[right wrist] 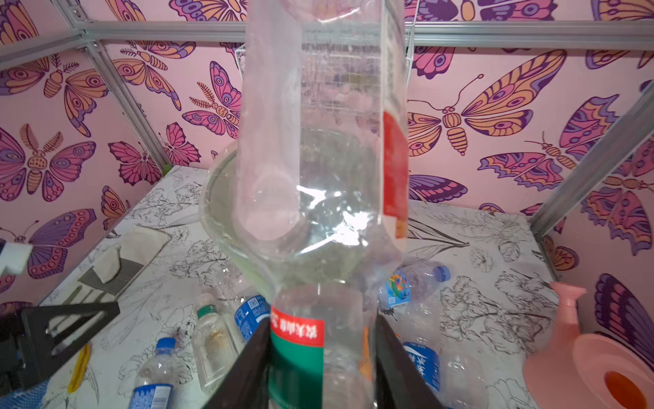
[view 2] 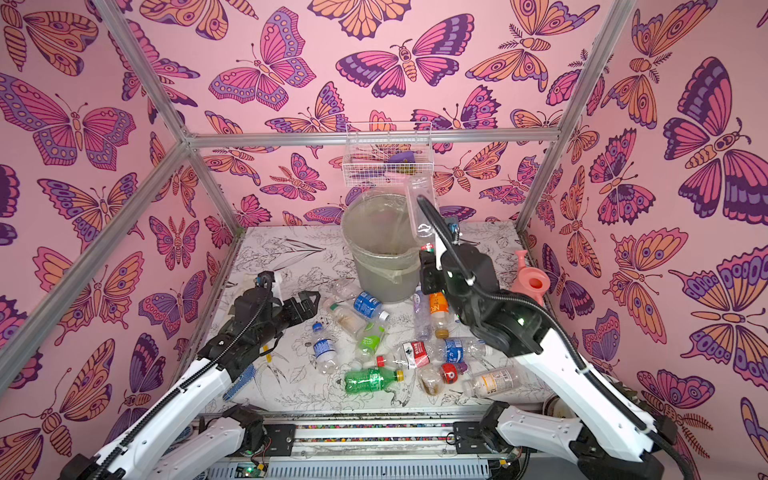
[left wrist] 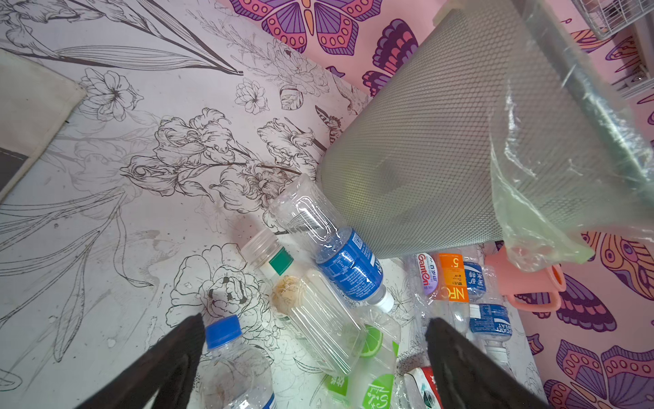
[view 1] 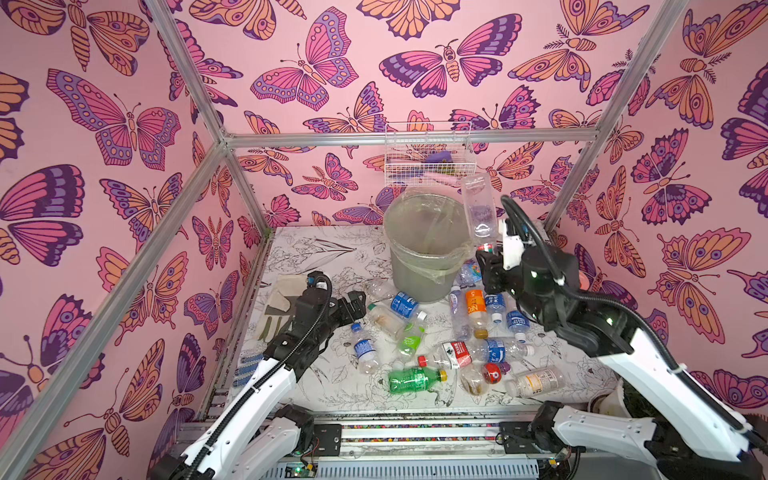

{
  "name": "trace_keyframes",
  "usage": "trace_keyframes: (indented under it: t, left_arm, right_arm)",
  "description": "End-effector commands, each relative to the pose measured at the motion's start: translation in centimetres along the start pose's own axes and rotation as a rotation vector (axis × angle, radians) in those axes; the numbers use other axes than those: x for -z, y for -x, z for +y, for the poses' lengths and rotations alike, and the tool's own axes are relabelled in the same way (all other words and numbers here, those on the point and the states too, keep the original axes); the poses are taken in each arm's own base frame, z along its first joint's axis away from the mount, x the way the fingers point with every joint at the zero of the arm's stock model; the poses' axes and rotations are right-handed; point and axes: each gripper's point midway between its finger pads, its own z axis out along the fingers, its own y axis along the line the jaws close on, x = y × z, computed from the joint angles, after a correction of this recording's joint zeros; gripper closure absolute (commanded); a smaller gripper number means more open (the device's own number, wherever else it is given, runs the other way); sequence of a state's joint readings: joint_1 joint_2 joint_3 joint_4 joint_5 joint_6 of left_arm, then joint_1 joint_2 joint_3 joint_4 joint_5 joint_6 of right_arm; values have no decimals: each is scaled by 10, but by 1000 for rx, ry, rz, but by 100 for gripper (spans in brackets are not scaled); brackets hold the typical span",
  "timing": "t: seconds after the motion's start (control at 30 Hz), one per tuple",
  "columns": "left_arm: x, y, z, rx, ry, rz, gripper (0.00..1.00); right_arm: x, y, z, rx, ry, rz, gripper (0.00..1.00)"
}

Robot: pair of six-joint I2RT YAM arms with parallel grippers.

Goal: Throw the plastic bottles in the bin
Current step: Throw the plastic bottle into the trash bin.

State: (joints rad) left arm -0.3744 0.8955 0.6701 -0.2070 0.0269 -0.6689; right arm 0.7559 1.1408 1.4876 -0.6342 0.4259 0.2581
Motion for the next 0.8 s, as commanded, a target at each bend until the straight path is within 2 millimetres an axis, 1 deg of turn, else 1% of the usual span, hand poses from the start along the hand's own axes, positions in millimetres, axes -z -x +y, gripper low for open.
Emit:
trace_keyframes:
  t: [0.0,0.13,0.3,0.4,0.53,0.57,0.6,0.67,0.7,0.73,0.77]
  left_arm:
    - [1,-15,3,27,-10,36,0]
    - [0,-24,9,40,6,65,0]
    - [-3,-33,16,61,32,91,0]
    - [-4,-36,18,66,39,105,0]
    - [-5,-36,19,63,42,110,0]
    - [-5,-36,19,62,43,109,0]
    - [-4,-36,19,61,46,108,0]
    - [-4,-37,21,61,57,112,0]
    - [-4,-37,23,61,65,113,0]
    - [-4,-37,24,62,70,113,0]
    - [-4,-38,25,63,77,117,0]
  right_arm:
    - [-20,10,22,-13,153,48,97]
    - [-53,8,29,-19,181,139,97]
    - [-79,3,33,-18,176,188,97]
    - [-92,-5,29,-27,164,240,96]
    - [-100,-11,27,-22,151,275,93]
    - [-101,-11,27,-20,149,276,88]
    - [-101,-10,26,-18,147,274,76]
    - [-99,-9,25,-13,142,272,43]
    - [-99,-8,24,-13,136,270,32]
    - [-97,-7,23,-11,131,268,25]
    - [-96,-5,21,-7,123,263,13]
